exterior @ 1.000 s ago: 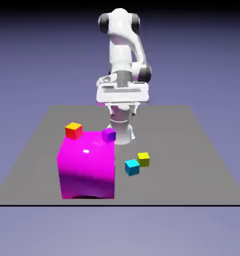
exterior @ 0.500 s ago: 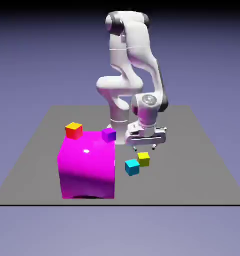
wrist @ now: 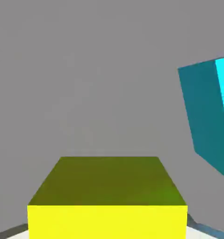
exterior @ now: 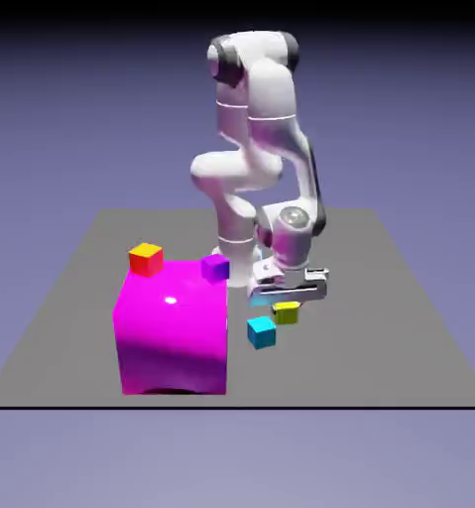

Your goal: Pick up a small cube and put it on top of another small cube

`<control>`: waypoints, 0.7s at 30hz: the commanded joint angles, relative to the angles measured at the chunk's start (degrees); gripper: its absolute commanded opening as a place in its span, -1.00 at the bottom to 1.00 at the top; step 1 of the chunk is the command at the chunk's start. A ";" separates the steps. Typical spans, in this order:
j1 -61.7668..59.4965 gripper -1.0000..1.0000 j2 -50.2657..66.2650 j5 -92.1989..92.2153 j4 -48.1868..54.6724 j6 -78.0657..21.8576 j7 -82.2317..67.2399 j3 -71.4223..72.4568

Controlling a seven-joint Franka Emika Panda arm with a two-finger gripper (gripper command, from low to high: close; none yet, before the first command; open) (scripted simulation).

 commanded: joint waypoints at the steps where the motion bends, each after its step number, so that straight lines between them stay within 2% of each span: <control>1: -1.29 -1.00 -2.08 1.67 -0.13 -1.90 -1.12 1.66; 5: -3.61 -1.00 -6.53 5.21 -0.42 -5.95 -3.50 5.03; 18: 6.79 -1.00 -11.20 -16.47 6.93 -17.26 -35.88 -19.90; 21: 6.81 -1.00 -9.13 -17.36 6.79 -15.08 -35.30 -20.27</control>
